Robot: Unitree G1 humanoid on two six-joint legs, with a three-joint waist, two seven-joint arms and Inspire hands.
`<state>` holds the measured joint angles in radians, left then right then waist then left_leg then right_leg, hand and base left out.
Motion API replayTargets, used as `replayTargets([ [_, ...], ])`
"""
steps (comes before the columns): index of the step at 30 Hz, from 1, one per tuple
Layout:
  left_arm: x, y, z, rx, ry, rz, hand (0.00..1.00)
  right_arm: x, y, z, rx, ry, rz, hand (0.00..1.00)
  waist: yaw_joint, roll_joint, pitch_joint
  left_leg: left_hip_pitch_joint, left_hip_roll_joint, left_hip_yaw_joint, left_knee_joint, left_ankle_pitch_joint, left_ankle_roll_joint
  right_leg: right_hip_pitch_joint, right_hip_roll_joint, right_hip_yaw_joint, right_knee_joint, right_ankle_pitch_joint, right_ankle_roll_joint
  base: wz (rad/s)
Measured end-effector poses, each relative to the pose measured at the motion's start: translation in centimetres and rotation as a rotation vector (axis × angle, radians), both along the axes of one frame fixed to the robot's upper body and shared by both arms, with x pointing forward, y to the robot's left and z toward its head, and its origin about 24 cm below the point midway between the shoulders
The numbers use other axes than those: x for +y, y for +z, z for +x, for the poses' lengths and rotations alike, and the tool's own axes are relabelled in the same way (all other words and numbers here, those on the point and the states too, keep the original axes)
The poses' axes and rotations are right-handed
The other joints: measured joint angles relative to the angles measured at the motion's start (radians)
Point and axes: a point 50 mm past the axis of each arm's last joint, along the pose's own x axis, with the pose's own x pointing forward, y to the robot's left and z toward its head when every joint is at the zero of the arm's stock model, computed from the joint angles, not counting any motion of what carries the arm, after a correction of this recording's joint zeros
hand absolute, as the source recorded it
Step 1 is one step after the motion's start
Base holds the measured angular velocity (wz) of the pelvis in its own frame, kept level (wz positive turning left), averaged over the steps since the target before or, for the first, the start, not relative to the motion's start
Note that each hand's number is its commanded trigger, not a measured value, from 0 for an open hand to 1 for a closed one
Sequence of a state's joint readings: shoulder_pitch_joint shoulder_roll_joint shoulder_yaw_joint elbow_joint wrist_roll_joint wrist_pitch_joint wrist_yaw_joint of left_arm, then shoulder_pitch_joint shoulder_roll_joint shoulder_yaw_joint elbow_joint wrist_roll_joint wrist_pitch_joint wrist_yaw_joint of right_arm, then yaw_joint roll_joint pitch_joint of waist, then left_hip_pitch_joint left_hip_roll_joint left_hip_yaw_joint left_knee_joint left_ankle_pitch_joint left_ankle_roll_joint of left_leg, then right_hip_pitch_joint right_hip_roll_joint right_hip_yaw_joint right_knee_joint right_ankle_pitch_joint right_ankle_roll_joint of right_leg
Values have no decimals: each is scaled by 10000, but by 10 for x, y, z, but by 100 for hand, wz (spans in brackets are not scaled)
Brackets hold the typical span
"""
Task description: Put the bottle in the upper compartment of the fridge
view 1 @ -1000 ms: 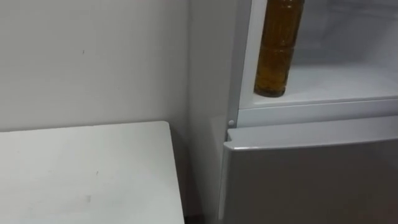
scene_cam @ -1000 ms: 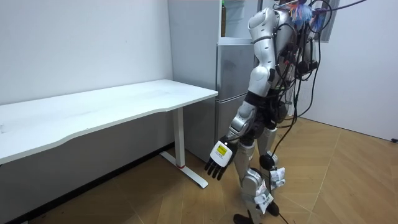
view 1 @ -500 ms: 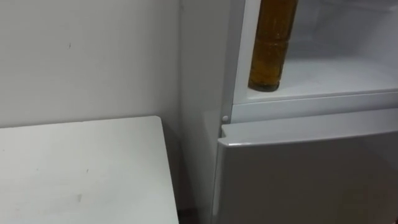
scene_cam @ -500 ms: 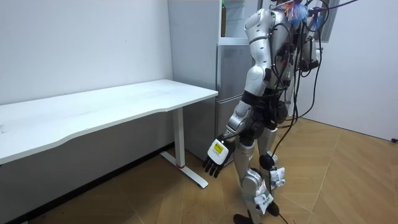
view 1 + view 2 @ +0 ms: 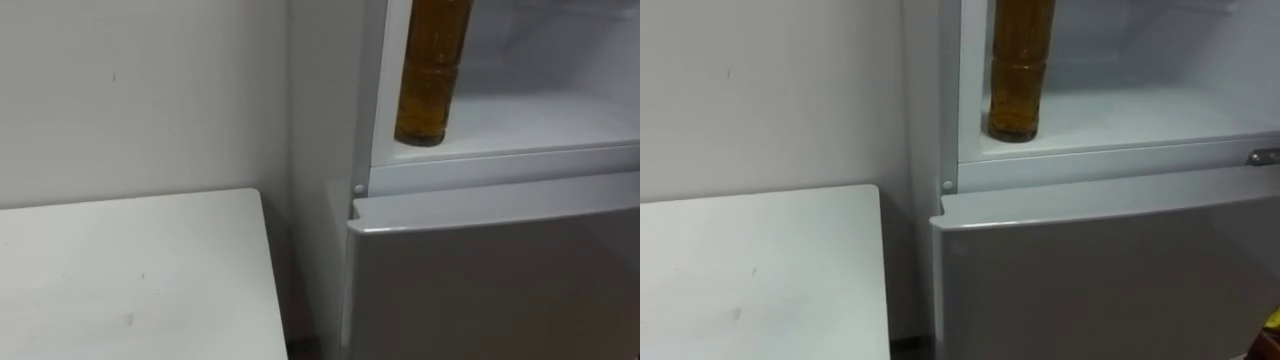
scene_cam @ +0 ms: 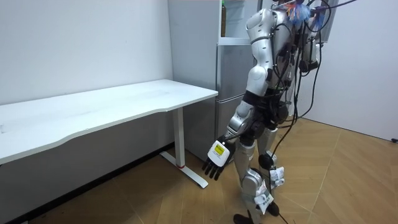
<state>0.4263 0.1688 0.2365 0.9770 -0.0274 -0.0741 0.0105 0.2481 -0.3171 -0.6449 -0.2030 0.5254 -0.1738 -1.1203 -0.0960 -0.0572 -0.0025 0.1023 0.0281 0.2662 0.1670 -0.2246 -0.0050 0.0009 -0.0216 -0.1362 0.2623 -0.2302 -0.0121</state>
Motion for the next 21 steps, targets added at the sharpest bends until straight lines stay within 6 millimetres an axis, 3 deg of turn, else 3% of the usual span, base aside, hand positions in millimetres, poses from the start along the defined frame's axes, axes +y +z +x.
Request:
replayTargets([
  [21,-8,-6,-12,656,82,-369,0,15,-6,10,182,585,-400,0,178,31,51,8,7,42,125,-2,3,-1,35,233,-15,21,0,-3],
])
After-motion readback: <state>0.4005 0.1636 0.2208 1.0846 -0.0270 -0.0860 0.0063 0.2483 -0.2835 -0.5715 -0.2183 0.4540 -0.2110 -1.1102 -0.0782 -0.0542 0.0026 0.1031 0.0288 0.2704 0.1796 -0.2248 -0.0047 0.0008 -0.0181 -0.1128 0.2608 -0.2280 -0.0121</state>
